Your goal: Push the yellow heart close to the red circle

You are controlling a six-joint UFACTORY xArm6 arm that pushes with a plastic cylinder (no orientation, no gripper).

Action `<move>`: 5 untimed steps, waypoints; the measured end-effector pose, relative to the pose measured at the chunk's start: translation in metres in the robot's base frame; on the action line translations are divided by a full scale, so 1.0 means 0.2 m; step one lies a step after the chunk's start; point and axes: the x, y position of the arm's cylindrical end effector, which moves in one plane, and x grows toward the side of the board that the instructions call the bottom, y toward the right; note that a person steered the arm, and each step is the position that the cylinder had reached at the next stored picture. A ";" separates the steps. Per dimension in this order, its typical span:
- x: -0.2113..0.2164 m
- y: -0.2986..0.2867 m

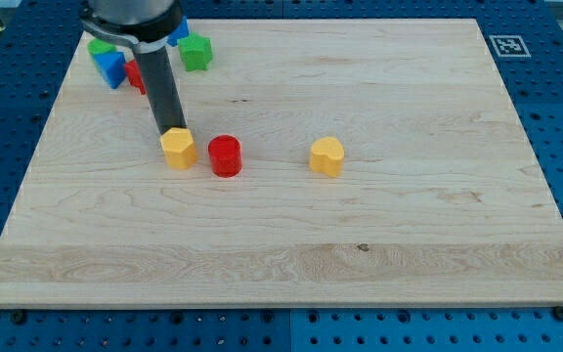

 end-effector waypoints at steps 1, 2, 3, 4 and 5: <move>0.05 0.00; -0.09 0.01; -0.23 0.25; -0.20 0.68; -0.10 1.07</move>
